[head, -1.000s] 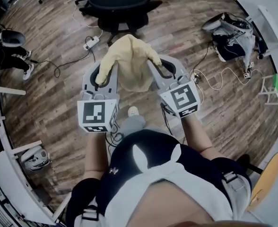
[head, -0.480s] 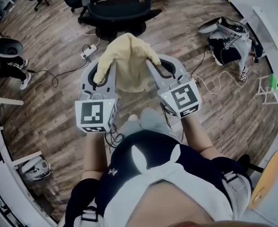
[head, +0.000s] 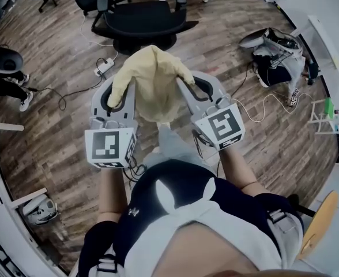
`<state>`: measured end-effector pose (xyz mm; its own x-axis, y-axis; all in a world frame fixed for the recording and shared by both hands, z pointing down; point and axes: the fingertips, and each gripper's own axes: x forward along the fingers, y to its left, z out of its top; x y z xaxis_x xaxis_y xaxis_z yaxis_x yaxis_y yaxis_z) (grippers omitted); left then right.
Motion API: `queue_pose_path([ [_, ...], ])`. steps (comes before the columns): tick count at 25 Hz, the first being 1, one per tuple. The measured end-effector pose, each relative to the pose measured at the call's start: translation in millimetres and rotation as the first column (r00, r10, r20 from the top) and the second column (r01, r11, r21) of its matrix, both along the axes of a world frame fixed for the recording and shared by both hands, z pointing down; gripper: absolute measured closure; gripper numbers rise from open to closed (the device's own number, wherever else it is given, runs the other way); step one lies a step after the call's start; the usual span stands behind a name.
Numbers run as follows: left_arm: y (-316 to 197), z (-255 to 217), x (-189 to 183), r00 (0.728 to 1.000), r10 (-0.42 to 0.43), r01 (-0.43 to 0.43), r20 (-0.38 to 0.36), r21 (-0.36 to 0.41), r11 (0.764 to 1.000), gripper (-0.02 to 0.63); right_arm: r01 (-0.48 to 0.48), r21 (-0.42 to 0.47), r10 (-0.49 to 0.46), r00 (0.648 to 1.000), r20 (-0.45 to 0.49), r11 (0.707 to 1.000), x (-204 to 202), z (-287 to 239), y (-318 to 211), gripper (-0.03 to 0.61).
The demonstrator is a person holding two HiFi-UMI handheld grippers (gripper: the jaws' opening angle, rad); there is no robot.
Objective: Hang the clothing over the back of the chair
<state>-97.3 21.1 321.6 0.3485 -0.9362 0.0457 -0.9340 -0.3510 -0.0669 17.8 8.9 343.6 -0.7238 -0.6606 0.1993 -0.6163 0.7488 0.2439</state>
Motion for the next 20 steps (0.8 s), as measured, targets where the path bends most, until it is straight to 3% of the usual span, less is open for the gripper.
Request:
queue_pose_path([
  [20, -109.5, -55.9, -32.2, 1.000, -0.021, 0.021, -0.005, 0.129, 0.991, 0.534, 0.010, 0.103, -0.019, 0.996, 0.088, 0.995, -22.8, -49.8, -118.0, 0.549],
])
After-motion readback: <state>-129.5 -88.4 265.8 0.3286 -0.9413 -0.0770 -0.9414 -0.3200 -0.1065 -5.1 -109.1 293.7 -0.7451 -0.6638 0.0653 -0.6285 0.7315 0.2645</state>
